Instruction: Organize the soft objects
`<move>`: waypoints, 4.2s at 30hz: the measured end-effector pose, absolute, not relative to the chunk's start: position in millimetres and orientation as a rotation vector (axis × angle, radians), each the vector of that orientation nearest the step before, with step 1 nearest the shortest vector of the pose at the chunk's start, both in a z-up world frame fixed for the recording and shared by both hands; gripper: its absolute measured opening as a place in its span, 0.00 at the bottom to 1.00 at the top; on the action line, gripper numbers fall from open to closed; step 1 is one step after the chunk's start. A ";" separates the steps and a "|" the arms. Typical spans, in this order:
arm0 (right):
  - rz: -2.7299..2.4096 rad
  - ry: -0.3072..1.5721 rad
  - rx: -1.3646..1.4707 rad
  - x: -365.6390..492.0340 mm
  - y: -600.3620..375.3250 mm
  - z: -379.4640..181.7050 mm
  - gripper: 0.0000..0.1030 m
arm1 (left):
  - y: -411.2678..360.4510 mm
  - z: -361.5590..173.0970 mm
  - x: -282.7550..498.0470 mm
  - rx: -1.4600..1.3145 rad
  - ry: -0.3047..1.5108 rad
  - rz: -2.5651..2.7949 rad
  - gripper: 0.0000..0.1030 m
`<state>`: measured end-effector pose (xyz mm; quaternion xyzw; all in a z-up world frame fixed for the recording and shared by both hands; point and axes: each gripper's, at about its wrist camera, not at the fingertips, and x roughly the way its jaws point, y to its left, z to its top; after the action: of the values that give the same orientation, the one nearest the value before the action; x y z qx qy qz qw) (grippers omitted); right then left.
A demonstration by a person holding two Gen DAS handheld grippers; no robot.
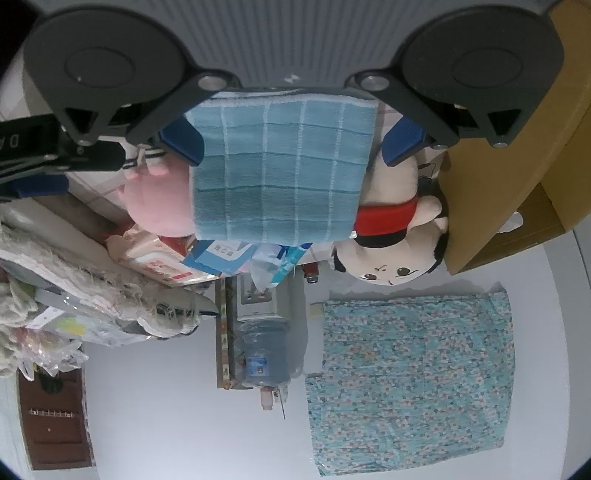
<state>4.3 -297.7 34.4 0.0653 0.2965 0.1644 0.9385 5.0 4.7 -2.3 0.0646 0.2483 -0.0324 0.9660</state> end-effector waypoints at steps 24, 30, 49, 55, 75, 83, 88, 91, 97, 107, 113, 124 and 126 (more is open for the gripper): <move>0.332 0.614 0.149 4.9 -300.2 33.4 0.99 | 4.2 -1.1 2.0 0.132 0.511 -0.068 1.00; 0.328 0.619 0.143 5.2 -299.1 33.6 0.99 | 5.1 -0.1 2.3 0.131 0.515 -0.060 1.00; 0.331 0.617 0.146 5.2 -299.4 33.1 0.99 | 5.8 -0.5 3.0 0.129 0.515 -0.062 1.00; 0.323 0.618 0.148 4.5 -299.7 33.8 0.99 | 6.8 -1.1 4.7 0.130 0.516 -0.056 1.00; 0.291 0.601 0.141 43.7 -300.0 30.6 0.98 | 40.3 9.8 13.2 0.055 0.429 -0.157 0.95; 0.413 0.659 0.008 79.8 -279.1 29.7 0.98 | 53.7 17.5 94.1 0.094 0.497 -0.198 0.70; 0.456 0.669 -0.007 98.6 -277.5 32.0 0.89 | 73.4 4.7 139.7 -0.044 0.615 -0.256 0.61; 0.453 0.665 0.000 99.6 -279.6 31.9 0.85 | 80.4 -0.7 149.3 -0.091 0.639 -0.259 0.58; 0.455 0.695 -0.038 100.1 -273.9 26.7 0.95 | 86.6 -5.6 149.6 -0.147 0.693 -0.285 0.30; 0.393 0.708 0.067 93.9 -282.1 23.0 0.79 | 89.4 2.1 127.3 -0.141 0.700 -0.295 0.08; 0.355 0.644 0.178 69.0 -302.5 34.5 0.78 | 69.7 34.4 93.5 -0.071 0.596 -0.282 0.08; 0.472 0.492 0.261 19.5 -305.7 113.8 0.79 | 64.7 134.6 39.9 -0.036 0.368 -0.223 0.07; 0.515 0.457 0.269 14.7 -296.9 130.5 0.79 | 74.4 153.6 29.6 -0.036 0.337 -0.188 0.07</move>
<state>14.7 -296.9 130.5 0.1313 0.2232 0.2518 0.9325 29.6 74.4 153.6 -0.0177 0.1674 -0.0936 0.9813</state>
